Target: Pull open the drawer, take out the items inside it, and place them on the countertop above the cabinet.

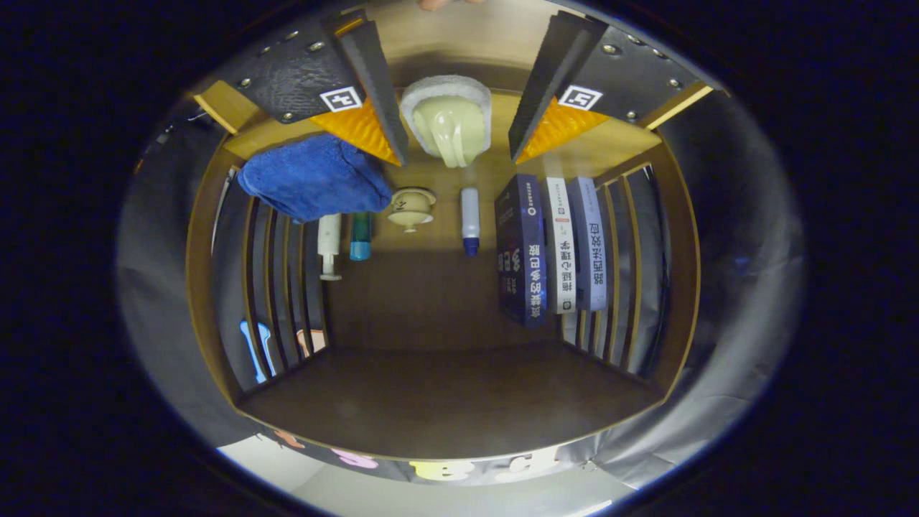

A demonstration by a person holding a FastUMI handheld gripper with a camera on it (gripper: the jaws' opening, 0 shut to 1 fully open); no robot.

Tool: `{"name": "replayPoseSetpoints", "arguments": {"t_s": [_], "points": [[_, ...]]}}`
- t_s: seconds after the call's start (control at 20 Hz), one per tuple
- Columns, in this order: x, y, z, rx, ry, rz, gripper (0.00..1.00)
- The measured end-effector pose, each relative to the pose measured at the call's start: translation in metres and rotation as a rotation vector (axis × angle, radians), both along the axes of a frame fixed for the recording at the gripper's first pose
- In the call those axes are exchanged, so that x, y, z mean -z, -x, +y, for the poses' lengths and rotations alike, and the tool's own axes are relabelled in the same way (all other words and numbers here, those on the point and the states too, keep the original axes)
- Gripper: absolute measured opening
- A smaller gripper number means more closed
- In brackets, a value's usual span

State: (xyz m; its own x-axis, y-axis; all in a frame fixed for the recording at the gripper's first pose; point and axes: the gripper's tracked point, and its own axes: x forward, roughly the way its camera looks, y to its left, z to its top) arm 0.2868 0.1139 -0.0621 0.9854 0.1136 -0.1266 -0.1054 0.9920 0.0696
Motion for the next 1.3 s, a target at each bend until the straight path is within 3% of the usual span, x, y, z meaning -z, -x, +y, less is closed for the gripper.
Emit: {"name": "replayPoseSetpoints", "arguments": {"t_s": [1.3], "points": [[-0.0086,0.0034,0.0005,-0.005,-0.003,-0.047,0.84]]}}
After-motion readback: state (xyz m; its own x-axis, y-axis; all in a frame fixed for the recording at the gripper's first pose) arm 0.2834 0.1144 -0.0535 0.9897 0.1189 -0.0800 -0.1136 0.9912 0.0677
